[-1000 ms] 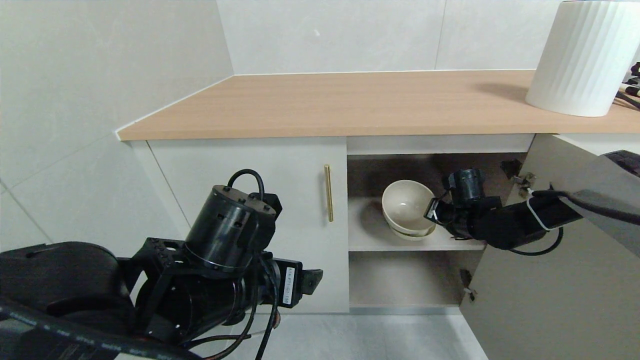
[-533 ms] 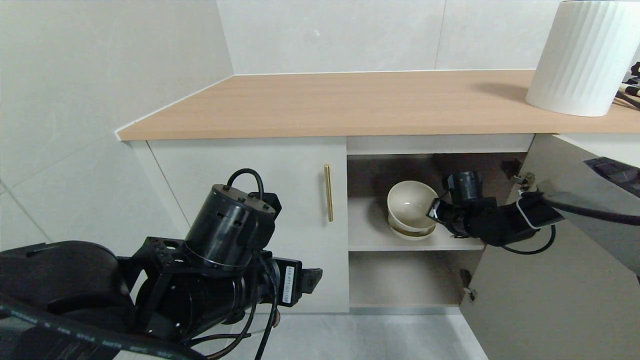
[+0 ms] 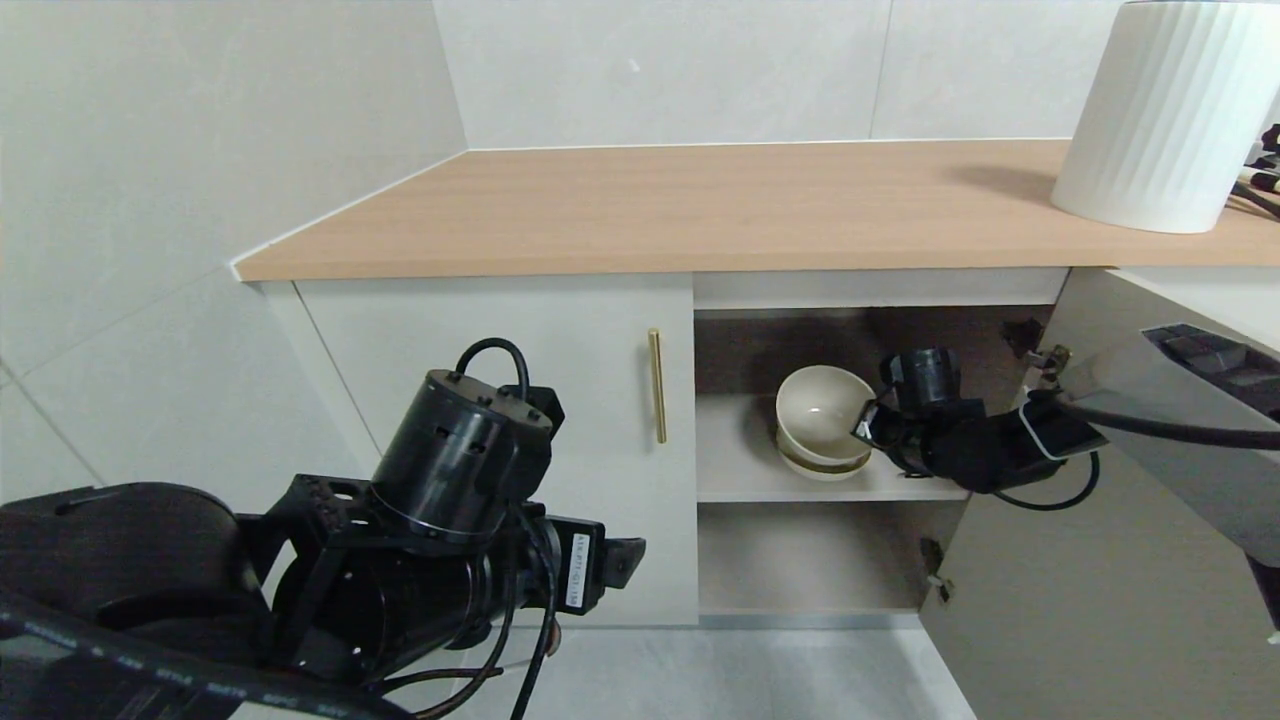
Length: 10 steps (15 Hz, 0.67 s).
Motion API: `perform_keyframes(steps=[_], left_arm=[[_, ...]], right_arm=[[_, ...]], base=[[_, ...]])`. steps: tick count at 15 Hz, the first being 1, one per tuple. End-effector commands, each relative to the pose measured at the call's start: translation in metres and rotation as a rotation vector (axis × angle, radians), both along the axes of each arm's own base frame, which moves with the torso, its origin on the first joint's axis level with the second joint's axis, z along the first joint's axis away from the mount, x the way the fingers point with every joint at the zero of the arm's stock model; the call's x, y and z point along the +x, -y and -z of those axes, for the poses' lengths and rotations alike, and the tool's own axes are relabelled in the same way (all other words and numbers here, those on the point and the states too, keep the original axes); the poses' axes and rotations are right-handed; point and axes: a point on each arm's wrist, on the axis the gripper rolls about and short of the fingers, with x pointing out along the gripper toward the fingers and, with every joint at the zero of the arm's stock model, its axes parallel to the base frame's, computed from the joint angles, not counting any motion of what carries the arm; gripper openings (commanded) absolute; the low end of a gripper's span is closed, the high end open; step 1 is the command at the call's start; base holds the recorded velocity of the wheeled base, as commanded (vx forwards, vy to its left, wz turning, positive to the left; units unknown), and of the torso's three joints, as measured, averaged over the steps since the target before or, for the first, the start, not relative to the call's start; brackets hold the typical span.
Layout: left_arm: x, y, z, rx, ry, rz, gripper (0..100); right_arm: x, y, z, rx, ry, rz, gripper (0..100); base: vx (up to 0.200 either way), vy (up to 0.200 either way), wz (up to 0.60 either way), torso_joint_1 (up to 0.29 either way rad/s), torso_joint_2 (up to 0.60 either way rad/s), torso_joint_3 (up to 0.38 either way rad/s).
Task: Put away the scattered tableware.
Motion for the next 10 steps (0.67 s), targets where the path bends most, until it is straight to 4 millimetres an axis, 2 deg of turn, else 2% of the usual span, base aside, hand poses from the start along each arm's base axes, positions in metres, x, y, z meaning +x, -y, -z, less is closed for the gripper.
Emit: perform_keyframes(steps=[1,10], left_arm=[[0.0002,0.0001,0.0003,-0.001,-0.001,-0.001,100],[0.0006,0.0004,0.0012,0.003,-0.002,-0.002,100]], right_arm=[[0.0044,0.0037,0.0043,-0.001,-0.002,0.011,0],[0.0104,0.0052,0.0138,-0.01,-0.014,0.015,0]], base=[[0.0,0.0,0.0,0.0,0.0,0.0],[0.0,0.0,0.0,0.0,0.0,0.0]])
